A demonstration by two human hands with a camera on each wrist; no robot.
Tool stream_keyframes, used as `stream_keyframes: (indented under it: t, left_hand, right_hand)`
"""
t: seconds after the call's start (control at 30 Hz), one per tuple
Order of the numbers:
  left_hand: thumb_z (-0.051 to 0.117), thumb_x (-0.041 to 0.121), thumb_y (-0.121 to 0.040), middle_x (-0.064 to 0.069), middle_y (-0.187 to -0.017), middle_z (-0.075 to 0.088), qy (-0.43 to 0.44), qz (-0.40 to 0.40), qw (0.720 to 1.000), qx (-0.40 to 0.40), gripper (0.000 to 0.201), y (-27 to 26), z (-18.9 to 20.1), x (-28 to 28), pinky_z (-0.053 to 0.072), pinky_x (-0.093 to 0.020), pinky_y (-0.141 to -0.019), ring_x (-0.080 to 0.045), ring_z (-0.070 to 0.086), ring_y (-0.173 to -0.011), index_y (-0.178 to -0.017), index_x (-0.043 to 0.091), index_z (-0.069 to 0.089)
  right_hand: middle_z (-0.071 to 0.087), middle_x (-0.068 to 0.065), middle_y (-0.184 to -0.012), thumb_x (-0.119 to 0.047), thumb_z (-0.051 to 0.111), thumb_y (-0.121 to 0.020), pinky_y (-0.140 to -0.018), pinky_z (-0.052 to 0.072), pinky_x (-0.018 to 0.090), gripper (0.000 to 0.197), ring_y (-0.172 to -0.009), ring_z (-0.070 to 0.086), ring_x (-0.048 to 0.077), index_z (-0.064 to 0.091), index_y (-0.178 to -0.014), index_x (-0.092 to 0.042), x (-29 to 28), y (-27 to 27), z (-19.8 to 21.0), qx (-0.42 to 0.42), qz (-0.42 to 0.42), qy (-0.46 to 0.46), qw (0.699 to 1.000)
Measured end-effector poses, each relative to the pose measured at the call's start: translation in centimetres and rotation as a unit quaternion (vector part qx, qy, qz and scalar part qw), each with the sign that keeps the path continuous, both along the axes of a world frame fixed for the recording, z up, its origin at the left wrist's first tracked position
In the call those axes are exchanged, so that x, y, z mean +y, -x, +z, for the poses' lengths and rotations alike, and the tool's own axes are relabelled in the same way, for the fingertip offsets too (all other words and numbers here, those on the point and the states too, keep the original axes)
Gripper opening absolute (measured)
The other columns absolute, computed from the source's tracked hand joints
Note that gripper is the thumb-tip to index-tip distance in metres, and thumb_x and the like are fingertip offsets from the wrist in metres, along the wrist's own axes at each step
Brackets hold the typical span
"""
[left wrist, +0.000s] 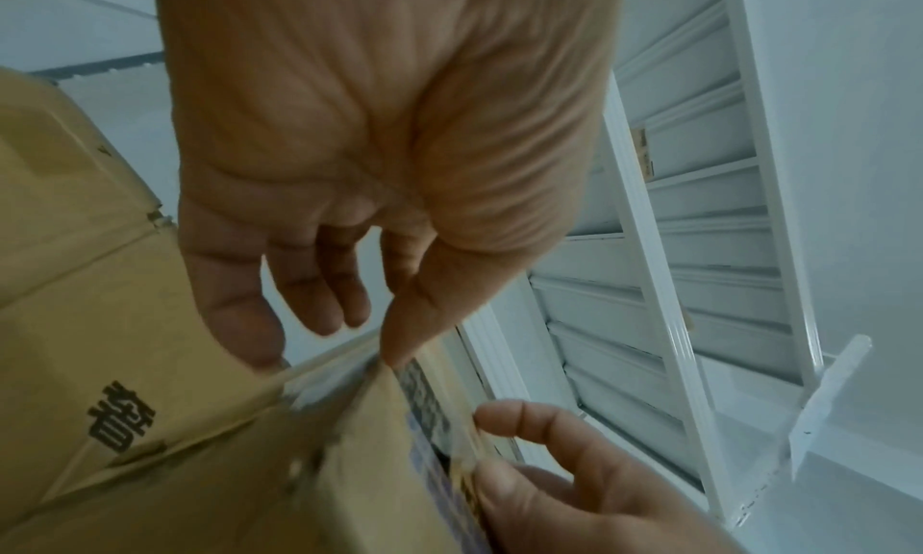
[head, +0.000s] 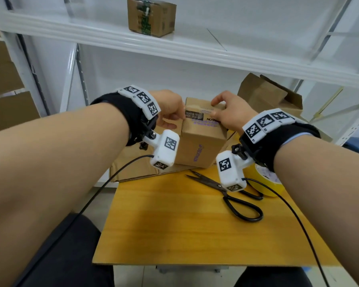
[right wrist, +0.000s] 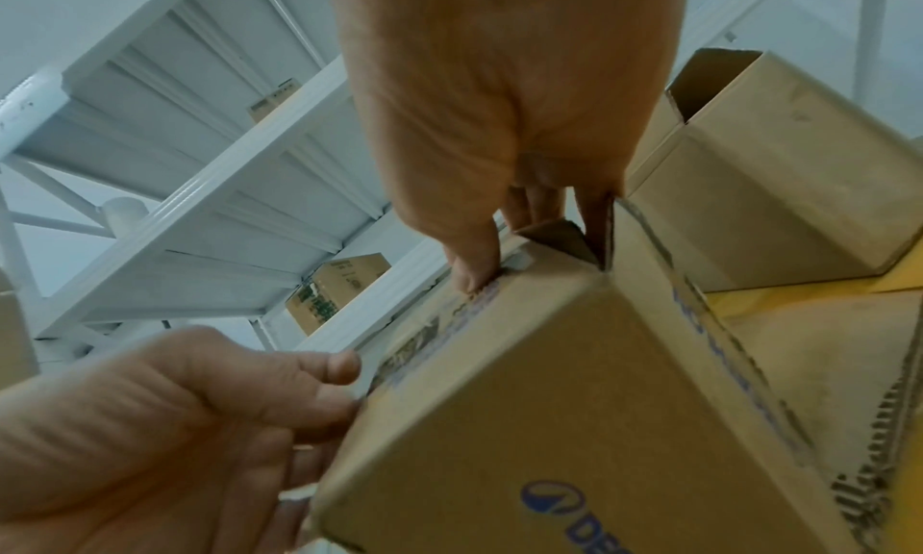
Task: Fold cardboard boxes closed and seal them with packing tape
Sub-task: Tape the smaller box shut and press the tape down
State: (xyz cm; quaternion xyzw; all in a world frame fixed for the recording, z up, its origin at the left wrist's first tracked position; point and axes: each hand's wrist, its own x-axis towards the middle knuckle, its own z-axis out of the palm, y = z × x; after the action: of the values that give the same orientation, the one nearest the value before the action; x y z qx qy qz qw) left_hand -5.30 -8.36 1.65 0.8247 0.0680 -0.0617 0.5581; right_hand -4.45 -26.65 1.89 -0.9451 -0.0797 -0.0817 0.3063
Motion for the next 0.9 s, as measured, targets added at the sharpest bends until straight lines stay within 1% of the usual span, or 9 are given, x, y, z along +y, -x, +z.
stream_keyframes:
  t: [0.1,0.2,0.33,0.4,0.5,0.57,0.73,0.8,0.9]
  left_hand:
    - [0.074,0.0,-0.072,-0.011,-0.126,0.056,-0.089,-0.025,0.994,-0.052,0.055,-0.7,0.3,0.3,0.046,-0.047,-0.103,-0.031,0.053,-0.118,-0.121,0.017,0.056]
    - [0.077,0.004,-0.054,-0.009,-0.128,0.053,-0.057,-0.066,0.995,-0.054,0.089,-0.7,0.3,0.1,0.046,-0.045,-0.102,-0.032,0.052,-0.117,-0.132,0.031,0.047]
    - [0.076,0.005,-0.068,-0.003,-0.115,0.067,-0.057,-0.105,0.993,-0.021,0.069,-0.5,0.7,0.5,0.049,-0.033,-0.078,-0.023,0.064,-0.104,-0.125,0.037,0.054]
    - [0.076,0.003,-0.075,-0.002,-0.115,0.069,-0.075,-0.126,0.989,0.002,0.068,-0.3,1.0,1.3,0.047,-0.031,-0.073,-0.022,0.066,-0.104,-0.13,0.035,0.053]
    - [0.079,-0.003,-0.066,-0.01,-0.126,0.062,-0.071,-0.169,0.983,0.005,0.098,0.3,1.3,2.1,0.057,-0.045,-0.08,-0.03,0.065,-0.109,-0.146,0.032,0.035]
    - [0.079,-0.001,-0.056,-0.013,-0.125,0.061,-0.086,-0.202,0.975,-0.021,0.101,0.7,1.5,2.2,0.057,-0.054,-0.084,-0.031,0.065,-0.109,-0.143,0.029,0.038]
    - [0.077,-0.007,-0.052,-0.014,-0.12,0.063,-0.061,-0.234,0.969,-0.055,0.108,1.0,1.0,2.8,0.059,-0.05,-0.078,-0.029,0.067,-0.106,-0.141,0.034,0.033]
    - [0.078,-0.005,-0.052,-0.012,-0.121,0.063,-0.055,-0.222,0.972,-0.048,0.115,1.0,0.7,3.3,0.059,-0.048,-0.08,-0.028,0.066,-0.108,-0.146,0.036,0.026]
    - [0.086,0.003,-0.045,-0.012,-0.126,0.061,-0.061,-0.182,0.981,-0.034,0.12,1.0,0.4,4.0,0.056,-0.057,-0.086,-0.032,0.064,-0.111,-0.144,0.037,0.027]
  right_hand:
    - [0.063,0.005,-0.114,-0.019,0.067,-0.095,-0.086,0.059,0.043,0.025,-0.094,0.068,0.023,0.057,-0.117,-0.027,-0.1,-0.1,0.2,0.003,0.019,-0.01,1.0]
    - [0.063,0.002,-0.113,-0.013,0.066,-0.094,-0.084,0.059,0.038,0.029,-0.095,0.067,0.021,0.056,-0.116,-0.029,0.0,-0.1,0.3,-0.008,0.054,-0.016,0.998]
    - [0.063,0.001,-0.115,-0.007,0.067,-0.09,-0.089,0.058,0.041,0.038,-0.103,0.064,0.021,0.055,-0.118,-0.029,0.7,0.0,0.8,-0.027,0.111,0.015,0.993]
    - [0.062,0.0,-0.117,-0.004,0.066,-0.089,-0.091,0.057,0.039,0.041,-0.107,0.062,0.019,0.055,-0.12,-0.029,1.1,0.1,1.1,-0.026,0.136,0.022,0.99]
    - [0.061,-0.001,-0.124,-0.005,0.067,-0.09,-0.093,0.056,0.035,0.043,-0.113,0.06,0.018,0.055,-0.124,-0.028,1.7,0.2,1.4,-0.032,0.164,0.029,0.986]
    - [0.061,-0.002,-0.126,-0.006,0.067,-0.09,-0.092,0.056,0.034,0.043,-0.113,0.06,0.017,0.054,-0.124,-0.028,2.3,0.2,1.6,-0.037,0.18,0.046,0.982]
    - [0.061,-0.006,-0.128,-0.005,0.068,-0.088,-0.095,0.054,0.034,0.048,-0.118,0.06,0.015,0.05,-0.126,-0.03,3.7,0.1,1.8,-0.05,0.204,0.069,0.975]
    - [0.061,-0.004,-0.127,-0.006,0.067,-0.089,-0.086,0.054,0.029,0.046,-0.115,0.06,0.016,0.05,-0.124,-0.031,4.1,0.1,1.5,-0.062,0.196,0.074,0.976]
    - [0.062,-0.004,-0.121,-0.009,0.07,-0.088,-0.077,0.051,0.023,0.037,-0.108,0.06,0.014,0.055,-0.115,-0.03,4.7,0.1,1.3,-0.107,0.155,0.051,0.981]
